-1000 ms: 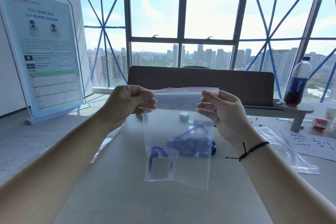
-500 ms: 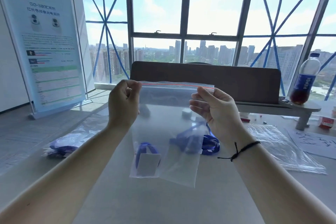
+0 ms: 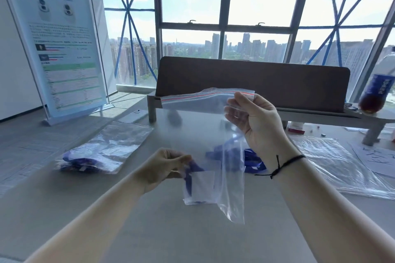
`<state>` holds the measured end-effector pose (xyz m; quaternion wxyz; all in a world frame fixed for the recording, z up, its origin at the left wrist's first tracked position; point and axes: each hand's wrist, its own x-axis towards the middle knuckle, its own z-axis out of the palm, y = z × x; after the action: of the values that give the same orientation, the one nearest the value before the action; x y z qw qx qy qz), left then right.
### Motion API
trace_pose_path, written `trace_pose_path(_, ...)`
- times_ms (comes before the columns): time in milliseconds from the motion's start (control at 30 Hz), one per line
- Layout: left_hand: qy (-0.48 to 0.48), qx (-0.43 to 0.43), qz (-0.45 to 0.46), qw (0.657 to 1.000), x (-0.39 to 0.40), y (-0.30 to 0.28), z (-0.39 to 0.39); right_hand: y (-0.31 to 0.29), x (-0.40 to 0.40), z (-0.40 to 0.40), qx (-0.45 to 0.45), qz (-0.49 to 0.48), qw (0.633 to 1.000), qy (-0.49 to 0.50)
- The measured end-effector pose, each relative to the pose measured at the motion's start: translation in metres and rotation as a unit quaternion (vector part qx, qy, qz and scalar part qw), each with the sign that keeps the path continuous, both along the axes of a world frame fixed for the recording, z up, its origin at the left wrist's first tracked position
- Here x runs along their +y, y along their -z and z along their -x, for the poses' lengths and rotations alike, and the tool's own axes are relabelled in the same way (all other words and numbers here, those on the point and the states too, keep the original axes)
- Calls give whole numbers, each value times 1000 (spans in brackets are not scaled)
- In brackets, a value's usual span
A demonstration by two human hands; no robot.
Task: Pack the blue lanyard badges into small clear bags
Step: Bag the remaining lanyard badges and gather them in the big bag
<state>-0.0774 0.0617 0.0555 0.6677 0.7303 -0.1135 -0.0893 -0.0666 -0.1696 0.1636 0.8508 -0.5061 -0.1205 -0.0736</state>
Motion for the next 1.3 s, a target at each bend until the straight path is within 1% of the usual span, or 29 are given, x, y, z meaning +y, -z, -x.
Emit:
trace_pose_path(100,-66,-16,51,996,-9,-5,1,1,-12,-5,9,-6,999,33)
trace_pose_path(167,-138,-43,58,988,-15,-7,-2,4,-18,-9,21,1,999,50)
trace_pose_path(200,-182,-75,38,980,-16,-7,-4,7,-20,-11,27,4,998,58)
trace_pose_path(233,-229,-120,-4,966,-16,-6,-6,9,-22,-13,32,6,997,64)
trace_pose_path(300,-301,-216,-106,923,-11,-6,-8,15,-23,-18,39,7,997,73)
trace_pose_path(333,-318,-252,-142,903,-7,-6,-9,17,-22,-20,41,5,996,77)
trace_pose_path(400,-331,-288,-188,879,0,-5,-10,21,-19,-24,49,-1,996,78)
trace_pose_path(467,-339,-296,-215,866,10,-4,-12,27,-12,-29,60,-5,995,74)
trace_pose_path(567,-332,-276,-230,872,32,0,-18,36,3,-40,87,-22,994,62)
trace_pose_path(633,-304,-226,-226,898,50,2,-19,43,14,-52,112,-39,991,59)
trace_pose_path(700,-256,-161,-198,932,66,3,-16,51,26,-66,135,-42,988,58)
trace_pose_path(767,-219,-106,-170,955,84,7,-12,60,40,-80,159,-36,985,53)
trace_pose_path(900,-204,-32,-115,972,127,12,-10,75,74,-104,200,-30,978,42)
trace_pose_path(1033,-214,23,-29,976,164,6,-3,87,110,-130,233,-13,972,24)
trace_pose_path(1133,-282,30,8,959,189,5,-4,93,141,-147,244,13,970,2)
trace_pose_path(1233,-363,4,-19,931,214,9,-15,96,175,-165,244,32,969,-10)
trace_pose_path(1300,-402,-29,-70,912,229,12,-25,97,199,-177,245,41,968,-19)
